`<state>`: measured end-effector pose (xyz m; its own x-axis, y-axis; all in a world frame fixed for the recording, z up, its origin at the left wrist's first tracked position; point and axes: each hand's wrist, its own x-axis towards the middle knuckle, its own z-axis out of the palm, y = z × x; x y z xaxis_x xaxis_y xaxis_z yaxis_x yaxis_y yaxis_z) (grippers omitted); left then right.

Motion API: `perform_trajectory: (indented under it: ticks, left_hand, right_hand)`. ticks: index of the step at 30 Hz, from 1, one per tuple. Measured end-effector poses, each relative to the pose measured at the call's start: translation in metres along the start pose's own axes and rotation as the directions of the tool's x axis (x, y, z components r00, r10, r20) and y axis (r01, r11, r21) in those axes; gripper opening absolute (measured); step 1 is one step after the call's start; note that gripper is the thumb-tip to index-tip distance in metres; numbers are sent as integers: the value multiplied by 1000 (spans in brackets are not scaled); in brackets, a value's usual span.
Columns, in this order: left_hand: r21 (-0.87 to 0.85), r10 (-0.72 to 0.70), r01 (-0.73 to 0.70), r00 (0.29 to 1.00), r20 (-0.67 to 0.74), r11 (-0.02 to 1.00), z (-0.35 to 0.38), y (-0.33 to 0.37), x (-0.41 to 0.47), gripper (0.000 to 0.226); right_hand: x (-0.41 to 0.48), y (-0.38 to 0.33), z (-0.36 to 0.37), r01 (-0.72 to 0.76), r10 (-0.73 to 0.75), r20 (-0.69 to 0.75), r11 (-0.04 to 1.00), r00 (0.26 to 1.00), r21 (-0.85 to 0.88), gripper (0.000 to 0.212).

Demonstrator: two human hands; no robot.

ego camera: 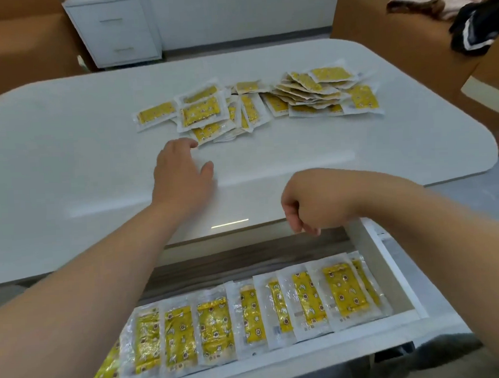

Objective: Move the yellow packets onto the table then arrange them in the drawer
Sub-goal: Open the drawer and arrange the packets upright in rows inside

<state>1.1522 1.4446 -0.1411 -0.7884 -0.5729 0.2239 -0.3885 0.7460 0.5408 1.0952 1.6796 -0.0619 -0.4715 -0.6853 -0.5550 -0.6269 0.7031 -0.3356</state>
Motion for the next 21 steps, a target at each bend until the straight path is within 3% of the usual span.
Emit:
perform_trajectory:
  ticks: [2,5,8,11,15,18,21]
  left_hand:
    - [50,-11,11,1000,0,999,9,2,24,55]
    - [125,-28,33,999,-40,992,19,-1,58,59]
    - [271,80,-65,996,-45,961,26,-16,81,61]
    - [360,247,-241,969,31,901,33,-25,97,69]
    - [350,276,-316,948,160,882,42,-30,112,81]
    - [364,261,-305,951,167,880,44,-33,114,82]
    - [451,281,-293,955,94,843,41,-29,108,77]
  right_hand:
    - [29,6,-8,-6,32,-266,995,963,96,22]
    - [93,21,-12,15,265,-586,904,766,428,25]
    - [146,26,-18,24,474,-657,800,586,599,40]
    - [178,21,-35,-129,590,-655,781,472,611,51]
    - [207,22,-50,-238,589,-662,802,463,547,67]
    - [215,25,-51,-227,513,-694,855,505,467,54]
    - [212,25,-54,-162,500,-677,851,540,499,39]
